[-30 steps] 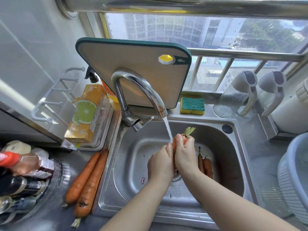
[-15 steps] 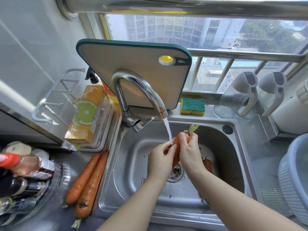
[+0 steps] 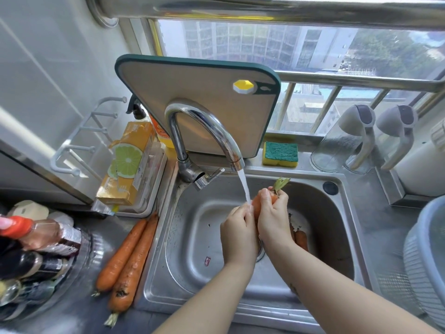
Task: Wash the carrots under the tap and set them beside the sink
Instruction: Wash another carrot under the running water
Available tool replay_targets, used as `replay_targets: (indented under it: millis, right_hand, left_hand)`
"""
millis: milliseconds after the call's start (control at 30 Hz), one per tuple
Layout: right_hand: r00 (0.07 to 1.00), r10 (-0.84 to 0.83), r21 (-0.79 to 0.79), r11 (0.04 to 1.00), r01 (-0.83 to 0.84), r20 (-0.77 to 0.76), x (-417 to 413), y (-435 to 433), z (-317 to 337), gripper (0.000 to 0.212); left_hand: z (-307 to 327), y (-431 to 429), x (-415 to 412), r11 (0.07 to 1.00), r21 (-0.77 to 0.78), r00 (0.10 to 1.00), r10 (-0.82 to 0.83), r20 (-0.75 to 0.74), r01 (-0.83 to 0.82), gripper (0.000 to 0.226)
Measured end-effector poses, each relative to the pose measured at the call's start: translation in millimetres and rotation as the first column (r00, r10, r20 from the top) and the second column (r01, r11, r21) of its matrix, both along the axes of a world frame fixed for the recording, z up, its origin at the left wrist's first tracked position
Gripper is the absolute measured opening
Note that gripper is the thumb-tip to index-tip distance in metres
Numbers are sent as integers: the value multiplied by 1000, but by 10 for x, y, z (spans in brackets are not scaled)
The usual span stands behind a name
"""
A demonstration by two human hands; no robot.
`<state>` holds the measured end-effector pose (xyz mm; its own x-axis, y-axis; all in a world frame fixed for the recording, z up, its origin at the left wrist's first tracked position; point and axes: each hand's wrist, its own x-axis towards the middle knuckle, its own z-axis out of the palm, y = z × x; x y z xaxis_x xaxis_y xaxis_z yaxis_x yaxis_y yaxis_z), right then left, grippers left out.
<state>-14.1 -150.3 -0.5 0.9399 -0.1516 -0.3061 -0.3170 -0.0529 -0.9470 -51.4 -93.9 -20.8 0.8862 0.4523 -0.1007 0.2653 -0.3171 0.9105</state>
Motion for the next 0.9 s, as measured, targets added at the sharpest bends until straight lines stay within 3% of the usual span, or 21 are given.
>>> replay_targets:
  millis: [167,300,433,567,733,900]
  right_hand:
    - [994,48,133,991,-35,-95,19,-78,-52,26]
    - [994,93,140,987,-83,-63,-15,-77,-48,20]
    - [990,143,71,987,-142,-10,-44,-100,-14,19]
    - [975,220,-9,976,-220,22,-40,-186,-1,18]
    - [937,343,-79,938,-337,69,-21,-245,55,17]
    - [942,321,-41,947,-318,94,10,-224,73,18]
  left_hand:
    - [12,170,0,993,-80,996,-86,-22,84,24]
    - [-13,200,-45,980,-191,998,-59,0,58,16]
    - [15,224,-35,990,-140,1000,-20,-10,19,15]
    - [63,344,38,970,-213,986,-138,-93,115,12]
    - [115,528,128,950,-184,954,-275,-119,251,13]
    - [108,523,118,915,-154,910,-393,-130,373,22]
